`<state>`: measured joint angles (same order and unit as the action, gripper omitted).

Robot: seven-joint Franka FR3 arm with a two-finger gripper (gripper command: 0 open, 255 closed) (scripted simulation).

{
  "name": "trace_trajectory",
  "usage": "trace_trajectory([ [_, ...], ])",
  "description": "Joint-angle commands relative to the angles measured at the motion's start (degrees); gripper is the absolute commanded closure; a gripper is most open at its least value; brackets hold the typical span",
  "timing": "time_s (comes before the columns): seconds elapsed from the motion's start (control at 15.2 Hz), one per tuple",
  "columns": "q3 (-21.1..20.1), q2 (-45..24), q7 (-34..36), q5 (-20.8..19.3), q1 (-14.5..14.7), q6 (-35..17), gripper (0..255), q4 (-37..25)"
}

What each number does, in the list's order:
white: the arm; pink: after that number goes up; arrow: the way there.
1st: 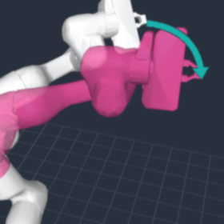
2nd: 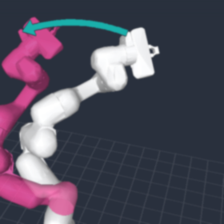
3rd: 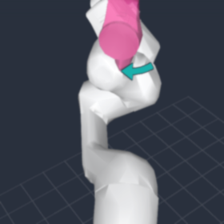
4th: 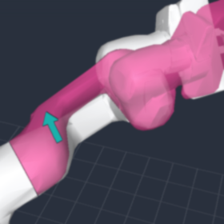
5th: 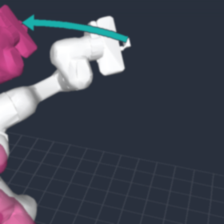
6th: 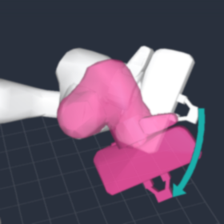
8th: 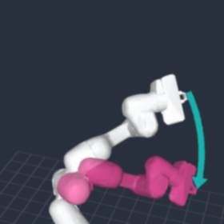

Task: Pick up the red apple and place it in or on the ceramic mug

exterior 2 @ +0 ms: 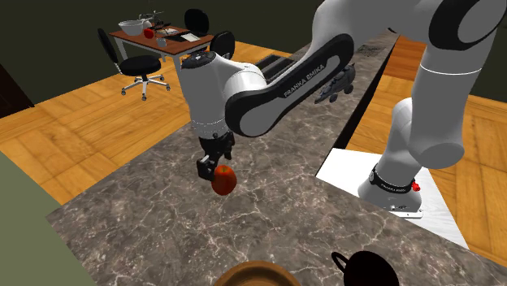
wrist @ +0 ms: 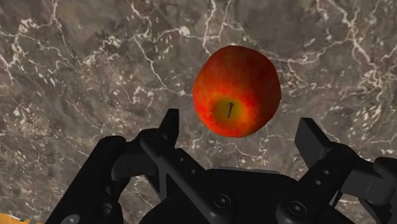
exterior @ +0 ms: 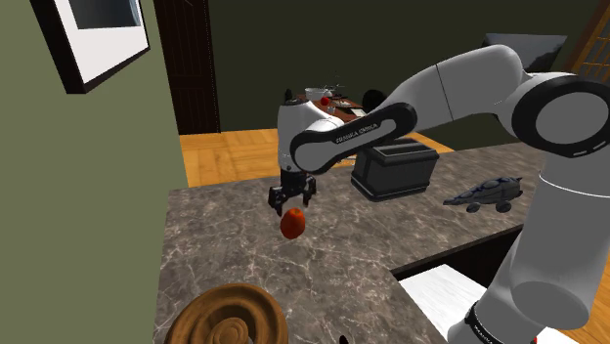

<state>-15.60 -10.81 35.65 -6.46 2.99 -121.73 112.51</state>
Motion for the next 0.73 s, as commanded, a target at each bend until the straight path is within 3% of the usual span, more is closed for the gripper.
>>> trace_trajectory([
  [0.0,0.10,-0.62,0.13,-0.27,-0.02,-1.29,0,0.66],
  [0.59,0.18,-1.18,0.29,-0.52,0.00,-2.36,0,1.20],
  [0.66,0.18,-1.18,0.29,-0.52,0.00,-2.36,255,1.20],
])
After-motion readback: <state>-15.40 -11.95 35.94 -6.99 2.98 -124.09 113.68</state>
